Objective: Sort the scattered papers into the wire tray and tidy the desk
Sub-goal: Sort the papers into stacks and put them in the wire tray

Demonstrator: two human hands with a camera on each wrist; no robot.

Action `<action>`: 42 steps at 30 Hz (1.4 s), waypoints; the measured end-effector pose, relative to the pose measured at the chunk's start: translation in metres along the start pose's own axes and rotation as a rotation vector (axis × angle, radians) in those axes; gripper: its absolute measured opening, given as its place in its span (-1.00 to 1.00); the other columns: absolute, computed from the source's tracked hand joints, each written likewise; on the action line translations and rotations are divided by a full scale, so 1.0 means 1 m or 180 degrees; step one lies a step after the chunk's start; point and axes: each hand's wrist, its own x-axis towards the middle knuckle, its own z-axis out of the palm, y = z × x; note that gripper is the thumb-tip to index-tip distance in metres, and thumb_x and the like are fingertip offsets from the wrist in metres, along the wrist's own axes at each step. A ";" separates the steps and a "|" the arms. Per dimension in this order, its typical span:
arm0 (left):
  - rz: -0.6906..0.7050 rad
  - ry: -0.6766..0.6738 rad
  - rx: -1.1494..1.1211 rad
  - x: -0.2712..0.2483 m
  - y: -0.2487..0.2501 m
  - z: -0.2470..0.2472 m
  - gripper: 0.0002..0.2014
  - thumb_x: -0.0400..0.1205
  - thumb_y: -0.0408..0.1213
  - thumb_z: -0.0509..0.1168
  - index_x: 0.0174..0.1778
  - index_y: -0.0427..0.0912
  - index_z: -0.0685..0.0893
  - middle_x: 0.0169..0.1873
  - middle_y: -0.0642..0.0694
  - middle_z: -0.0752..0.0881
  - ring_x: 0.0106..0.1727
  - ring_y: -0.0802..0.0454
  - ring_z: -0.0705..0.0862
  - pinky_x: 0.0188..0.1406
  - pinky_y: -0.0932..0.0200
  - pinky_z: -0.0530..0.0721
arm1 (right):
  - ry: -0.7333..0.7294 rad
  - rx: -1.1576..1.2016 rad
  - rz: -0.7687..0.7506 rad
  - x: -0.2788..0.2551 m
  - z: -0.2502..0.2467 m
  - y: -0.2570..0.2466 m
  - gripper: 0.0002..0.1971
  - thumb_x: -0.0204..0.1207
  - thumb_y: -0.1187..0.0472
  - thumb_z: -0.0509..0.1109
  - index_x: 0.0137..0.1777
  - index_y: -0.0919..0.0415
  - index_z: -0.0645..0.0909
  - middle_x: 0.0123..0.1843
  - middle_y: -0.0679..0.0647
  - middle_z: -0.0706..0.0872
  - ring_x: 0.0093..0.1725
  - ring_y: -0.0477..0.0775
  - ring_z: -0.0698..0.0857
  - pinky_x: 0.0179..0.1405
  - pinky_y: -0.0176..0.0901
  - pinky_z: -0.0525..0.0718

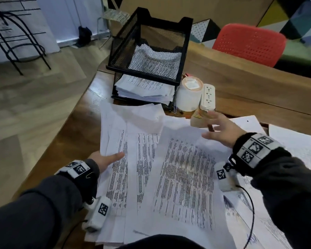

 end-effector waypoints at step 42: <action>0.1708 -0.0151 -0.1316 -0.078 0.091 0.021 -0.40 0.22 -0.41 0.55 0.22 -0.36 0.60 -0.08 -0.20 0.75 -0.03 -0.16 0.72 0.25 -0.19 0.59 | 0.1232 0.1981 -0.0504 -0.061 0.002 -0.035 -0.75 0.29 0.23 0.62 -0.17 0.24 0.58 -0.39 -0.12 0.75 -0.36 -0.18 0.72 -0.32 -0.34 0.60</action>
